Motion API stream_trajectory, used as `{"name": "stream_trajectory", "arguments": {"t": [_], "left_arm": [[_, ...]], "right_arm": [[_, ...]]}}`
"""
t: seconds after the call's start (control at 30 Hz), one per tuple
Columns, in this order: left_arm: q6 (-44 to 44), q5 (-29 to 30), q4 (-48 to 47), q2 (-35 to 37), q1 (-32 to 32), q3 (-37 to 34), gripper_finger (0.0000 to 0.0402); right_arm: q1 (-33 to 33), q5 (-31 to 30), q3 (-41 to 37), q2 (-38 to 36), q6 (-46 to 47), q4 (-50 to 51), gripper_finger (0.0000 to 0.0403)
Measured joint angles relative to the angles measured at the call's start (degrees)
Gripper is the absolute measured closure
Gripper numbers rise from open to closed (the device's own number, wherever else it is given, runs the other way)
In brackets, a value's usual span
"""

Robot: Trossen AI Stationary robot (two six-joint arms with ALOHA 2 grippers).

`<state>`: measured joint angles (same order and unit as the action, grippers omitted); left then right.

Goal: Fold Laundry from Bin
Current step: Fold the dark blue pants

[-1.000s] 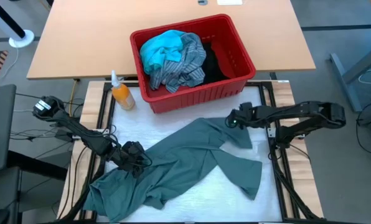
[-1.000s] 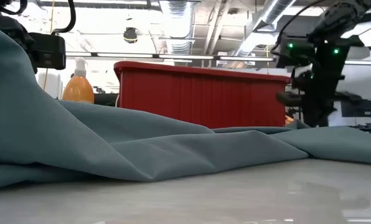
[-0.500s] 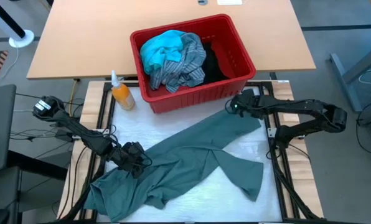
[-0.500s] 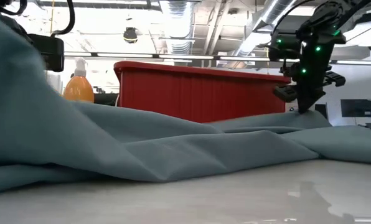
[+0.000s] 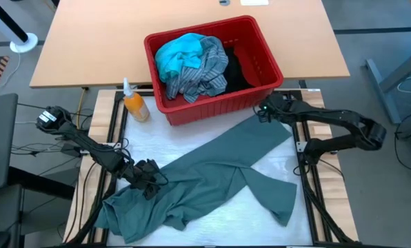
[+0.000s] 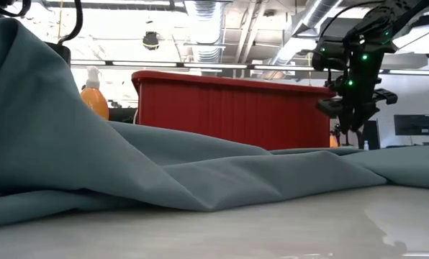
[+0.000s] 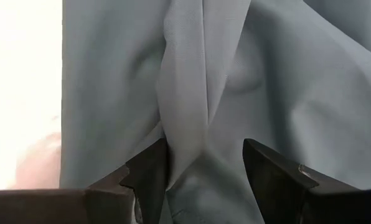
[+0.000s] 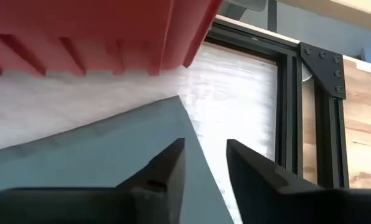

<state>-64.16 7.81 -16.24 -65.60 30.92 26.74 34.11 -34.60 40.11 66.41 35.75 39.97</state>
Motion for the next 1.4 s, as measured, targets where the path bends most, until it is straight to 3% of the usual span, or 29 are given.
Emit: {"name": "stream_trajectory", "arguments": {"t": [0.27,0.4,0.5,0.63,0.8,0.93,1.1,1.23,1.33,1.4], "left_arm": [[0.5,0.0,0.8,0.0,0.0,0.0,0.0207],[3.5,-1.7,0.8,0.0,0.0,0.0,0.0207],[6.4,-2.2,0.8,0.0,0.0,0.0,0.0207],[10.3,-0.8,0.7,0.0,0.0,0.0,0.0207],[15.6,1.6,0.7,0.0,0.0,0.0,0.0207],[18.5,2.0,0.7,0.0,-0.1,0.0,0.0207],[21.9,3.4,0.7,0.0,-0.1,0.0,0.0207],[24.4,3.5,0.7,0.0,-0.5,0.0,0.0207],[25.7,3.0,0.7,0.0,-1.3,0.0,0.0207],[25.5,2.1,0.7,0.0,-1.9,0.0,0.0207]], "right_arm": [[-6.5,3.0,5.2,-2.8,-2.4,4.4,0.0208],[-14.7,15.3,9.6,-3.4,-8.2,4.3,0.0211],[-23.4,23.4,11.6,-3.4,-7.4,6.5,0.0219],[-38.3,26.9,12.2,-3.4,2.3,16.6,0.0233],[-58.8,28.9,12.1,-2.4,25.0,25.4,0.0244],[-70.3,30.3,12.1,0.0,43.6,27.2,0.0237],[-75.3,33.0,11.7,4.6,59.0,34.8,0.0203],[-76.1,38.9,7.0,6.2,62.9,26.6,0.0181],[-76.9,39.5,2.4,7.4,65.2,20.5,0.0177],[-76.9,40.1,0.6,8.4,67.6,21.5,0.0177]]}}
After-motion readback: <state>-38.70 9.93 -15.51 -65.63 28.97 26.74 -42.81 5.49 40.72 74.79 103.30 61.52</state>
